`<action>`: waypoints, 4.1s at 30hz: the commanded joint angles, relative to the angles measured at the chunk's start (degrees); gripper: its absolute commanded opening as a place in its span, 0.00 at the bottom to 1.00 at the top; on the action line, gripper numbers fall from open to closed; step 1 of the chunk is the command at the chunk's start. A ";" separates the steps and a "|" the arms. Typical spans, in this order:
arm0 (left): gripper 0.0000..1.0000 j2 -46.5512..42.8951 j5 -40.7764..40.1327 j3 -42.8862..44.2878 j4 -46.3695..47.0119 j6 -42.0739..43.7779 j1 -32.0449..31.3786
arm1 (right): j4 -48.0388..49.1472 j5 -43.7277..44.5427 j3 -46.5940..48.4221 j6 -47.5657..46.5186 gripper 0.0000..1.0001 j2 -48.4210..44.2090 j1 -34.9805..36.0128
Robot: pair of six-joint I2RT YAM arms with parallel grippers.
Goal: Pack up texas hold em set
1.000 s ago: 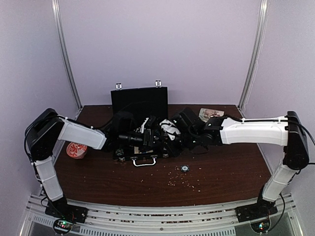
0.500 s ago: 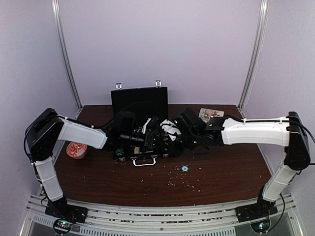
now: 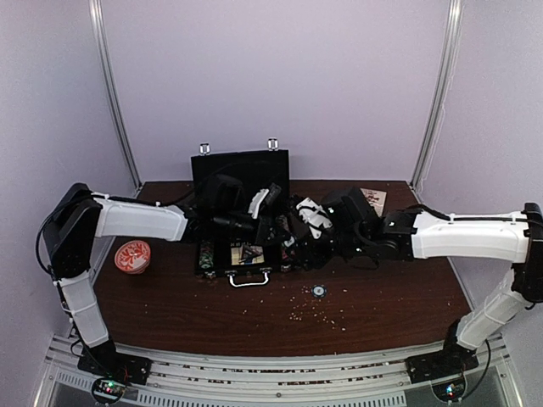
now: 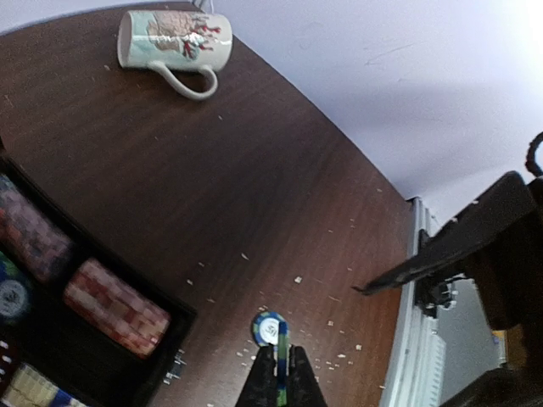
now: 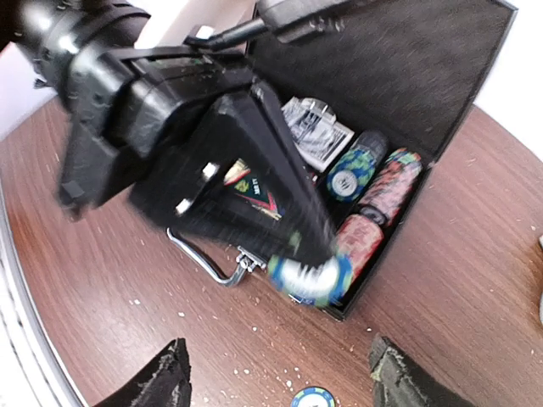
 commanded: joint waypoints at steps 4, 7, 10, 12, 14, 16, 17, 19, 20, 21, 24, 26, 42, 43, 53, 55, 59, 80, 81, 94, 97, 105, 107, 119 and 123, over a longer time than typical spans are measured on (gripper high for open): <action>0.00 3.85 -14.05 12.80 -15.87 34.16 0.83 | 7.91 3.68 -8.30 2.02 0.74 -9.75 -1.16; 0.00 7.40 -16.55 17.36 -19.54 38.35 2.25 | 10.78 2.09 -11.67 2.52 0.75 -12.27 -2.39; 0.00 9.95 -17.89 19.85 -20.31 40.95 3.27 | 12.27 0.16 -13.51 2.99 0.75 -13.94 -3.41; 0.00 11.90 -18.47 21.75 -21.73 42.77 3.59 | 12.33 -0.83 -14.03 3.49 0.75 -14.83 -3.91; 0.00 13.73 -18.69 24.39 -23.35 44.22 3.79 | 12.49 -1.63 -14.54 3.92 0.75 -15.78 -4.11; 0.00 15.54 -18.62 26.08 -24.43 45.27 4.10 | 12.81 -2.54 -15.21 4.32 0.75 -16.78 -4.34; 0.00 16.37 -18.62 26.75 -24.97 45.74 4.30 | 12.98 -2.94 -15.47 4.43 0.75 -17.22 -4.42; 0.00 18.06 -18.66 28.47 -26.05 46.13 4.76 | 13.16 -3.59 -15.74 4.65 0.75 -17.79 -4.54; 0.00 18.82 -18.85 29.16 -26.43 46.29 4.96 | 13.18 -3.93 -15.82 4.72 0.75 -18.06 -4.58; 0.00 19.43 -19.21 29.70 -26.63 46.26 5.04 | 13.26 -4.13 -15.88 4.81 0.75 -18.18 -4.65; 0.00 20.62 -19.94 30.51 -26.98 46.41 5.17 | 13.51 -4.61 -16.10 4.91 0.75 -18.49 -4.79; 0.00 21.14 -20.43 30.71 -27.28 46.57 5.21 | 13.54 -4.67 -16.21 4.92 0.75 -18.43 -4.90; 0.11 22.91 -26.05 30.28 -27.52 46.43 5.80 | 13.69 -5.30 -16.13 5.01 0.75 -17.15 -5.67; 0.14 22.90 -26.39 30.24 -27.45 46.43 5.83 | 13.79 -5.36 -16.08 5.01 0.75 -17.05 -5.70; 0.32 22.09 -27.41 29.92 -28.10 47.00 5.84 | 13.50 -4.99 -16.10 4.79 0.76 -16.33 -6.23; 0.37 20.67 -27.01 29.15 -27.77 46.12 5.84 | 13.37 -4.15 -16.10 4.94 0.76 -15.94 -6.61; 0.47 14.05 -23.52 25.25 -24.07 42.76 5.83 | 12.41 -3.68 -15.64 6.62 0.76 -14.47 -9.12; 0.84 -35.03 -34.96 -0.15 -29.95 21.55 8.12 | 9.43 -11.69 -15.21 15.04 0.40 5.39 -11.26; 0.84 -36.23 -37.10 -1.99 -29.09 22.49 8.34 | 9.77 -12.49 -14.98 15.29 0.39 6.66 -10.87; 0.87 -40.95 -38.21 -9.13 -23.81 23.64 11.26 | 12.48 -16.66 -17.10 17.03 0.33 13.34 -8.70; 0.87 -39.64 -36.94 -8.84 -24.01 22.70 12.41 | 12.05 -17.32 -17.47 16.43 0.32 13.78 -8.05; 0.87 -36.23 -34.36 -8.70 -24.45 21.33 14.53 | 9.23 -18.26 -20.47 16.22 0.30 11.52 -4.44; 0.87 -35.91 -34.44 -8.73 -24.50 21.29 14.81 | 9.29 -18.33 -22.26 17.23 0.30 10.28 -3.45; 0.87 -35.37 -33.93 -8.76 -24.50 21.25 15.25 | 12.18 -17.23 -27.24 21.01 0.29 5.03 1.08; 0.87 -35.32 -33.63 -8.79 -24.54 21.18 15.36 | 12.19 -18.24 -26.39 20.80 0.28 6.50 2.65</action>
